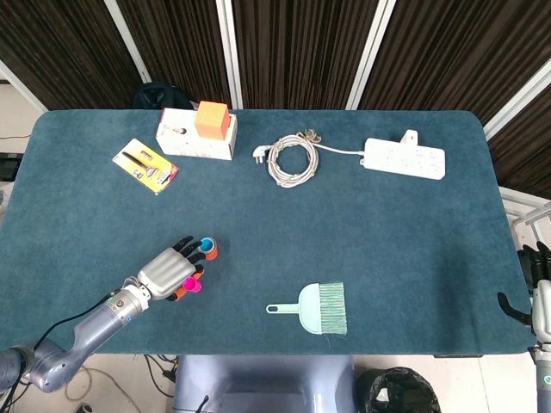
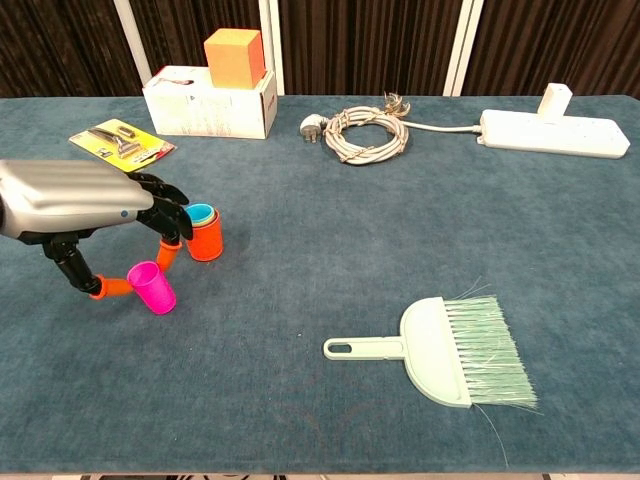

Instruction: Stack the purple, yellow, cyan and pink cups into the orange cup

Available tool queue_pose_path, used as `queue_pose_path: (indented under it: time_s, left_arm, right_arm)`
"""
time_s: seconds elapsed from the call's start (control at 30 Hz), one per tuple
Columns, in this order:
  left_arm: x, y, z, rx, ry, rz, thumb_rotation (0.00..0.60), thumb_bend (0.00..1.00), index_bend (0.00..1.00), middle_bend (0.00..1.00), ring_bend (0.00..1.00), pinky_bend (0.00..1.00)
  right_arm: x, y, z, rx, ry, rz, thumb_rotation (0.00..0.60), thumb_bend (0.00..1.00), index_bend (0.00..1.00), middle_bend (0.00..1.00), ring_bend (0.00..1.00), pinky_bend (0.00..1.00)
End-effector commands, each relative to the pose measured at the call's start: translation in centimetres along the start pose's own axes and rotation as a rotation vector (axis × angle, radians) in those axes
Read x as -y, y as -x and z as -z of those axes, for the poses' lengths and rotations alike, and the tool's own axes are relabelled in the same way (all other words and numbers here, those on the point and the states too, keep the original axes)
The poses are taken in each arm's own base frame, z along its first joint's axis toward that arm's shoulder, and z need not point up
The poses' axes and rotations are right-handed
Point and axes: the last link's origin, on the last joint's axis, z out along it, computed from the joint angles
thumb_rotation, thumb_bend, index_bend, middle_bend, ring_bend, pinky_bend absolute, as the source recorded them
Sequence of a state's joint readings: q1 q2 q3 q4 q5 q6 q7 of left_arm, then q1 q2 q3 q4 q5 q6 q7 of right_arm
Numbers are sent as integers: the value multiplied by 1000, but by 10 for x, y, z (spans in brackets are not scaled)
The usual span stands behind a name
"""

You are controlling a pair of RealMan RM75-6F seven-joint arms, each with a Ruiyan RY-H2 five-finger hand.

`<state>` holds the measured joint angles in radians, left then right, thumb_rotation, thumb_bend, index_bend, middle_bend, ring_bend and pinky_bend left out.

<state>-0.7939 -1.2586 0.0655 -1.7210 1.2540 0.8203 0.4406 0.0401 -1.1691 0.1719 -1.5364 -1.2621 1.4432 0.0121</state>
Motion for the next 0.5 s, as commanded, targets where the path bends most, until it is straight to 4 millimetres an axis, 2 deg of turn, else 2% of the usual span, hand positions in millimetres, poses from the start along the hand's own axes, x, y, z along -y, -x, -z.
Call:
queue_pose_path:
  time_s: [0.03, 0.3, 0.5]
  left_arm:
    - [0, -9, 3, -37, -1, -4, 600, 335, 476, 191, 0, 0]
    - [6, -33, 8, -106, -20, 16, 600, 335, 477, 191, 0, 0]
    - [11, -57, -9, -156, -27, 12, 600, 335, 476, 191, 0, 0]
  right_arm:
    - [0, 0, 0, 0, -1, 0, 600, 337, 118, 46, 94, 50]
    - [0, 1, 0, 5, 1, 2, 600, 337, 118, 46, 94, 51]
    - [1, 2, -1, 8, 1, 6, 600, 337, 118, 46, 94, 50]
